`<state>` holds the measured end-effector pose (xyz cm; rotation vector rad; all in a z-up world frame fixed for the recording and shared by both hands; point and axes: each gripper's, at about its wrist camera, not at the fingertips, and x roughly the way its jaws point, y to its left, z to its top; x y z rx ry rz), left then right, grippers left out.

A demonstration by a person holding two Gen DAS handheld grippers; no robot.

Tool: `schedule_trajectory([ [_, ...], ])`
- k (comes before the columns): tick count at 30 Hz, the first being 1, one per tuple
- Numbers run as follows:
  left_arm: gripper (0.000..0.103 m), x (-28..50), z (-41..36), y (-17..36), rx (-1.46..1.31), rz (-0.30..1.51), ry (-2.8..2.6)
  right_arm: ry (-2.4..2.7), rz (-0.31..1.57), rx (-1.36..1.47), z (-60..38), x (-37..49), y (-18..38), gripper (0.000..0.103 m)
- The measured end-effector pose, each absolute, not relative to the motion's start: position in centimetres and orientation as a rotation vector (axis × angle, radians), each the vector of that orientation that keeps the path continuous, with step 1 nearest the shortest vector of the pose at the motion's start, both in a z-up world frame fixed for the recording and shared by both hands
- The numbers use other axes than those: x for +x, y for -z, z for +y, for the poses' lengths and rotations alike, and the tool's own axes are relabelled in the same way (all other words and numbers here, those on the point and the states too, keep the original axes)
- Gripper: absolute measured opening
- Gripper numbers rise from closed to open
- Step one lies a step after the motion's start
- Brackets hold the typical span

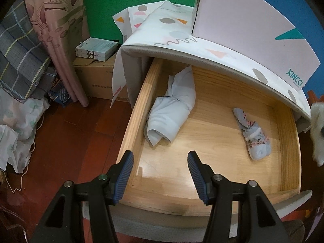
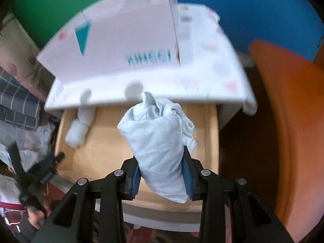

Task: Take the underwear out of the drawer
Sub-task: 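Carry the pale blue bundle into the white box with the right tool, then open the right tool in the box and return it over the drawer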

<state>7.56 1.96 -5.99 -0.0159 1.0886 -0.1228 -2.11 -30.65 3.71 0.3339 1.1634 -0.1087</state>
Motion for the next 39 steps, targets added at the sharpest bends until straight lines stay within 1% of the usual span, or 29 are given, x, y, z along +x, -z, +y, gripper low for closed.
schedule_trajectory([
  [9, 0.057, 7.6, 1.9, 6.0, -0.014, 1.088, 0.123, 0.114, 0.999, 0.307, -32.1, 2.3, -12.7, 0.033],
  [15, 0.057, 7.5, 1.9, 6.0, -0.012, 1.082, 0.114, 0.137, 0.93, 0.276, -31.4, 7.0, -15.7, 0.033],
  [26, 0.057, 7.5, 2.1, 6.1, -0.009, 1.089, 0.113, 0.189, 0.9, 0.227, -30.3, 13.9, -15.9, 0.033],
  [35, 0.057, 7.4, 2.4, 6.0, -0.026, 1.085, 0.116, 0.186, 0.993, 0.204, -28.5, 16.8, -11.7, 0.034],
  [39, 0.057, 7.5, 2.3, 6.1, -0.021, 1.086, 0.117, 0.182, 1.001, 0.169, -27.4, 16.8, -10.9, 0.039],
])
